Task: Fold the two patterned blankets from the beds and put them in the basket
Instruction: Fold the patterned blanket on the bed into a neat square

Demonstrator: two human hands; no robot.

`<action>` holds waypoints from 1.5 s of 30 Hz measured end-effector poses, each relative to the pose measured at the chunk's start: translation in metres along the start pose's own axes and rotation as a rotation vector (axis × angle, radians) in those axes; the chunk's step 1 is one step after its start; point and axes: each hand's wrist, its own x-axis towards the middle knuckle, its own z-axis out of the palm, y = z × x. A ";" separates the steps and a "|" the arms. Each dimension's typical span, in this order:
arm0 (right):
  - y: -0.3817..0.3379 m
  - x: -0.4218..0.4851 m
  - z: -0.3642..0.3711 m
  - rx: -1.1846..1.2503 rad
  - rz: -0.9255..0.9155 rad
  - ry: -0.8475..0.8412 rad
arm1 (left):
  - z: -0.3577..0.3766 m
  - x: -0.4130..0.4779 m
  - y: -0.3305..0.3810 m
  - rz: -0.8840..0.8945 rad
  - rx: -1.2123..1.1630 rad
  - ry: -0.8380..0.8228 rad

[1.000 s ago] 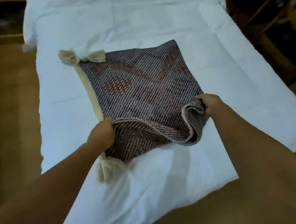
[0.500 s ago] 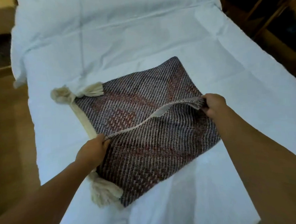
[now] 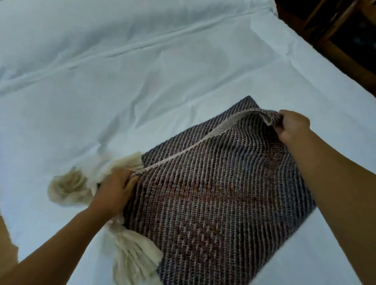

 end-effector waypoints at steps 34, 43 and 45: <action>0.123 0.030 0.072 -1.448 -0.960 -0.479 | -0.003 0.040 -0.040 -0.121 0.040 -0.160; 0.146 0.020 0.092 -1.810 -1.302 -0.420 | 0.000 0.038 -0.042 -0.118 0.046 -0.088; 0.157 0.020 0.097 -1.883 -1.225 -0.338 | 0.000 0.039 -0.044 -0.105 0.075 -0.084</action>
